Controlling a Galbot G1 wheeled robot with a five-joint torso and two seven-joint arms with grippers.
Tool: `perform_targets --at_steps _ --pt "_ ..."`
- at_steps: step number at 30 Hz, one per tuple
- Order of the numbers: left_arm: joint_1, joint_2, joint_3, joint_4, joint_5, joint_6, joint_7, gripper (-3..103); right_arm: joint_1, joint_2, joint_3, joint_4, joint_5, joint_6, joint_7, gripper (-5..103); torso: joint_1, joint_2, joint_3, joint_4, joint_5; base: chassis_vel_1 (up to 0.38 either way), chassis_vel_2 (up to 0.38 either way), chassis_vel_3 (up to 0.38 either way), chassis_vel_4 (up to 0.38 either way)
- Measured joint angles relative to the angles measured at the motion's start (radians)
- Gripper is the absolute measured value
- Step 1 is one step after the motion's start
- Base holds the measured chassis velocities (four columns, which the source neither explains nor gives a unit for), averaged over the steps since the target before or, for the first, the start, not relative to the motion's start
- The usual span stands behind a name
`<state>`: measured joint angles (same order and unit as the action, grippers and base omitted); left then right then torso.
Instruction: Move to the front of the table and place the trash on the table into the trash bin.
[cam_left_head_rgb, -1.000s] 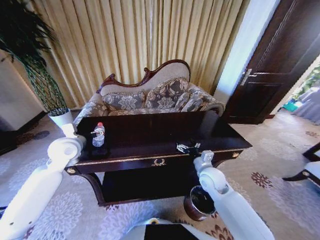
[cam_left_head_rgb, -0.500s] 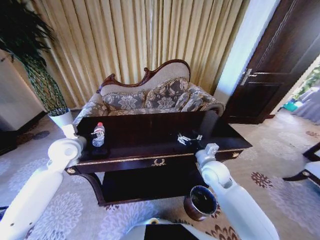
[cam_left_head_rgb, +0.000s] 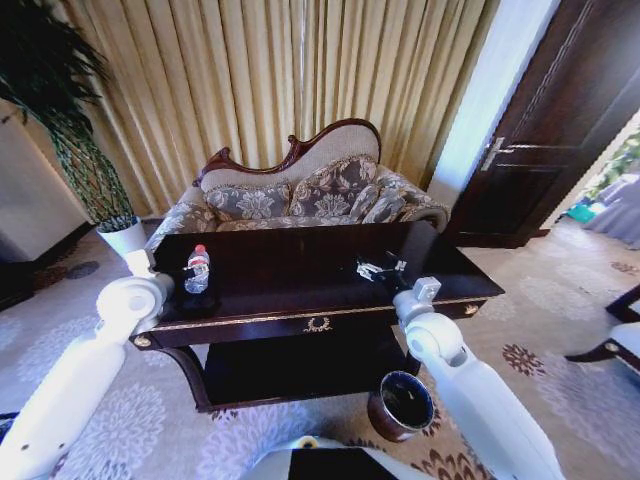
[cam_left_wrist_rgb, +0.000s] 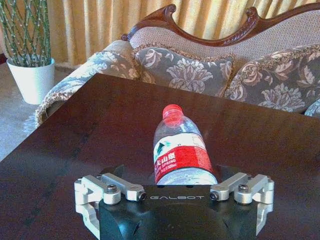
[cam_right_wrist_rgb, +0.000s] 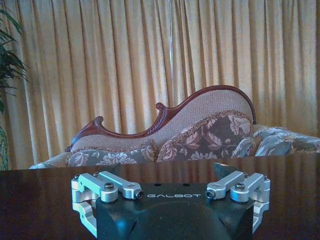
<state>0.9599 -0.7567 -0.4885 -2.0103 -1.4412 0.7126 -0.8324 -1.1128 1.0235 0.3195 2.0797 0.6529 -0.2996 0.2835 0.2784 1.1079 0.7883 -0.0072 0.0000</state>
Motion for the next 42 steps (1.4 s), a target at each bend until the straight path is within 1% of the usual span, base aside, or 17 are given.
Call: perform_targets --at_steps 7,9,10,12,13,15,16,17,21,22,25,28,33,34,35,37,42 --pt "0.000 -0.001 -0.003 0.002 -0.008 0.000 0.003 84 0.001 0.001 0.000 -0.001 0.005 0.000 0.000 100 0.000 0.000 0.000 0.0000 0.0000 0.000 0.000 0.000 0.000" --pt "0.000 -0.001 -0.005 0.003 -0.009 0.000 0.006 72 0.002 0.001 0.000 -0.001 0.008 -0.001 0.000 100 0.000 0.000 0.000 0.0000 0.0000 0.000 0.000 0.000 0.000" --pt "0.000 -0.001 -0.005 0.003 -0.009 0.000 0.006 72 0.002 0.001 0.000 -0.001 0.008 -0.001 0.000 100 0.000 0.000 0.000 0.0000 0.0000 0.000 0.000 0.000 0.000" --pt "0.003 -0.002 -0.008 0.004 -0.009 -0.001 0.007 62 0.001 0.001 0.000 -0.001 0.009 -0.001 0.000 100 0.000 0.000 0.000 0.0000 0.0000 0.000 0.000 0.000 0.000" --pt "0.003 -0.002 -0.008 0.004 -0.009 -0.001 0.007 62 0.001 0.001 0.000 -0.001 0.009 -0.001 0.000 100 0.000 0.000 0.000 0.0000 0.0000 0.000 0.000 0.000 0.000" --pt "0.006 -0.003 -0.011 0.003 -0.009 -0.002 0.008 51 0.001 0.001 0.000 -0.001 0.010 -0.001 0.000 100 0.000 0.000 0.000 0.0000 0.0002 0.000 0.000 0.000 0.000" --pt "0.006 -0.003 -0.011 0.003 -0.009 -0.002 0.008 51 0.001 0.001 0.000 -0.001 0.010 -0.001 0.000 100 0.000 0.000 0.000 0.0000 0.0002 0.000 0.000 0.000 0.000" --pt "0.007 -0.003 -0.011 0.003 -0.009 -0.002 0.008 43 0.002 0.001 0.000 -0.003 0.011 -0.001 0.000 100 0.000 0.000 0.000 0.0001 0.0002 0.000 0.000 0.000 0.000" --pt "0.007 -0.003 -0.012 0.003 -0.009 -0.003 0.009 40 0.002 0.001 0.001 -0.004 0.011 -0.001 0.000 100 0.000 0.000 0.000 0.0001 0.0001 0.000 0.000 0.000 0.000" --pt "0.008 -0.003 -0.013 0.003 -0.009 -0.004 0.012 34 0.002 0.001 0.002 -0.004 0.011 -0.001 0.000 100 0.000 0.000 0.000 0.0000 0.0001 0.000 0.000 0.000 0.000" --pt "0.011 -0.003 -0.015 0.002 -0.009 -0.004 0.015 28 -0.002 0.001 0.003 -0.005 0.011 -0.001 0.000 100 0.000 0.000 0.000 0.0000 0.0002 0.000 0.000 0.000 0.000" --pt "0.015 -0.005 -0.018 0.001 -0.003 -0.004 0.022 28 -0.005 0.001 0.004 -0.005 0.011 -0.001 0.000 100 0.000 0.000 0.000 0.0000 0.0000 0.000 0.000 0.000 0.000" --pt "0.026 -0.008 -0.024 -0.003 0.085 -0.005 0.070 28 -0.006 0.001 0.004 -0.006 0.013 -0.001 0.001 100 0.000 0.000 0.000 -0.0003 -0.0004 0.000 0.000 0.000 0.000" --pt "0.037 -0.007 -0.029 -0.006 0.165 -0.029 0.119 28 -0.004 0.000 0.004 -0.006 0.015 -0.001 0.001 100 0.000 0.000 0.000 0.0000 -0.0004 0.000 0.000 0.000 0.000" --pt "0.037 -0.007 -0.029 -0.006 0.165 -0.029 0.119 28 -0.004 0.000 0.004 -0.006 0.015 -0.001 0.001 100 0.000 0.000 0.000 0.0000 -0.0004 0.000 0.000 0.000 0.000" --pt "0.056 -0.003 -0.039 -0.014 0.274 -0.069 0.204 28 -0.002 -0.005 0.001 -0.002 0.018 -0.001 0.008 100 0.000 0.000 0.000 0.0002 -0.0004 0.000 0.000 0.000 0.000" --pt "0.073 0.004 -0.055 -0.036 0.386 -0.119 0.298 28 -0.001 -0.013 -0.005 0.009 0.023 -0.001 0.025 100 0.000 0.000 0.000 -0.0001 0.0000 0.000 0.000 0.000 0.000"
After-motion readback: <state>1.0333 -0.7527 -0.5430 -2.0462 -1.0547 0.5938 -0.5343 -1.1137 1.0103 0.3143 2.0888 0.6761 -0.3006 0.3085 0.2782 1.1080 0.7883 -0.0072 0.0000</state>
